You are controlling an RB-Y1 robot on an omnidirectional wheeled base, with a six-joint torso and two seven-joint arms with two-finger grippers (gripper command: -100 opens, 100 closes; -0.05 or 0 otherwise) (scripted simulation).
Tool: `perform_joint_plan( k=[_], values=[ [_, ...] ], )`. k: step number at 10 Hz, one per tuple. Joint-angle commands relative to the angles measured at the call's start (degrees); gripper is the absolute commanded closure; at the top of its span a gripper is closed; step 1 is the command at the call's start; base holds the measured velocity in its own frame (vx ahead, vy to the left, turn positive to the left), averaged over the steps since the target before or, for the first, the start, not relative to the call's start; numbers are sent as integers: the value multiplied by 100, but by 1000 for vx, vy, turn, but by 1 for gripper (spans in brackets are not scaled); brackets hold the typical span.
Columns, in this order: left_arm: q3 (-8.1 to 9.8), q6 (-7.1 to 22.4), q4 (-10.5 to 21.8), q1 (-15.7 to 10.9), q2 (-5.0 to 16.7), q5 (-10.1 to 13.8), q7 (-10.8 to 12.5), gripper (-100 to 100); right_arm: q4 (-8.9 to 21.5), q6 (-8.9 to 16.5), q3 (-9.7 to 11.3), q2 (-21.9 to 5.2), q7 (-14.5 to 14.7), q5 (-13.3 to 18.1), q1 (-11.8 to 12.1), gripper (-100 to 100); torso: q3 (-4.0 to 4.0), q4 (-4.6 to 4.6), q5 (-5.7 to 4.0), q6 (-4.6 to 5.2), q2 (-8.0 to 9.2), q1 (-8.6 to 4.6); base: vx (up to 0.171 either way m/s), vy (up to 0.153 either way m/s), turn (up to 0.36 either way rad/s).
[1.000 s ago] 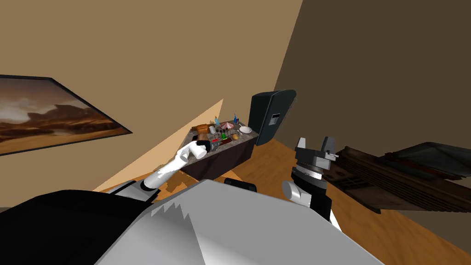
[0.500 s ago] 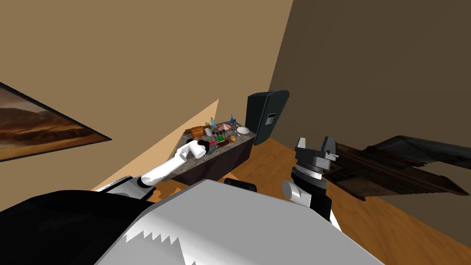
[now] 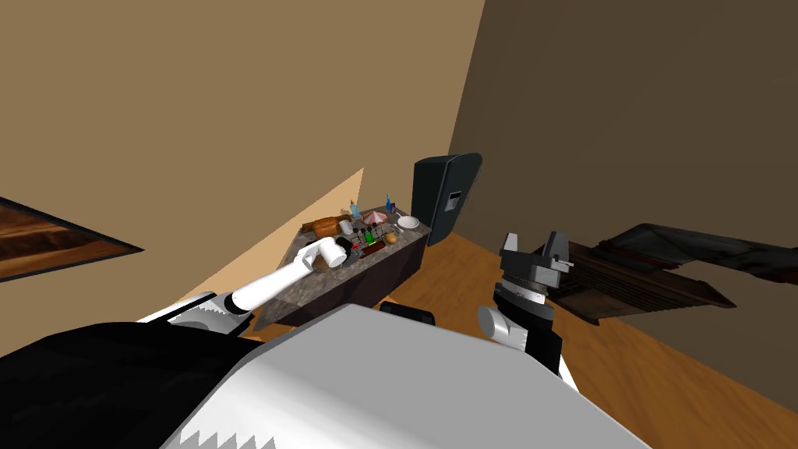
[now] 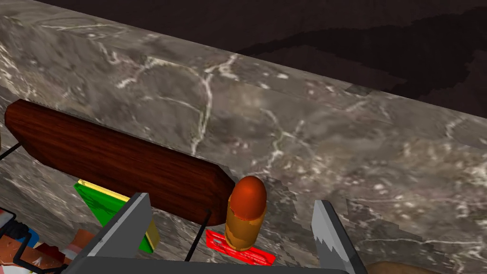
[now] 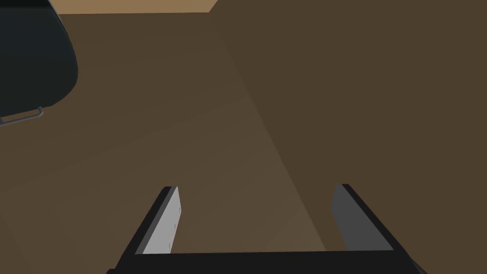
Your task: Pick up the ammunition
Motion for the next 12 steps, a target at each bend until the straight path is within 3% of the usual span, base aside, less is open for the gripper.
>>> perform_joint_plan(
  k=[1, 2, 3, 12],
  values=[
    [0, 0, 0, 0, 0, 0, 0, -100, 0, 0, 0, 0, 0, 0, 0, 0, 0, 0, 0, 0, 0, 0, 18, 9, -16],
    [-3, 26, 2, -3, 8, 4, 1, 0, 0, 0, 0, 0, 0, 0, 0, 0, 5, 2, 0, -2, 9, -4, 0, 0, 0],
    [-95, 44, -80, 26, 22, -98, 197, -100, 0, 0, 0, 0, 0, 0, 0, 0, 9, 3, -1, -2, 15, -7, 6, 26, -95],
    [-737, 192, -657, 233, 131, -807, 1532, -100, 0, 0, 0, 0, 0, 0, 0, 0, 11, 4, 3, -1, 20, 10, 3, 60, -110]
  ],
)
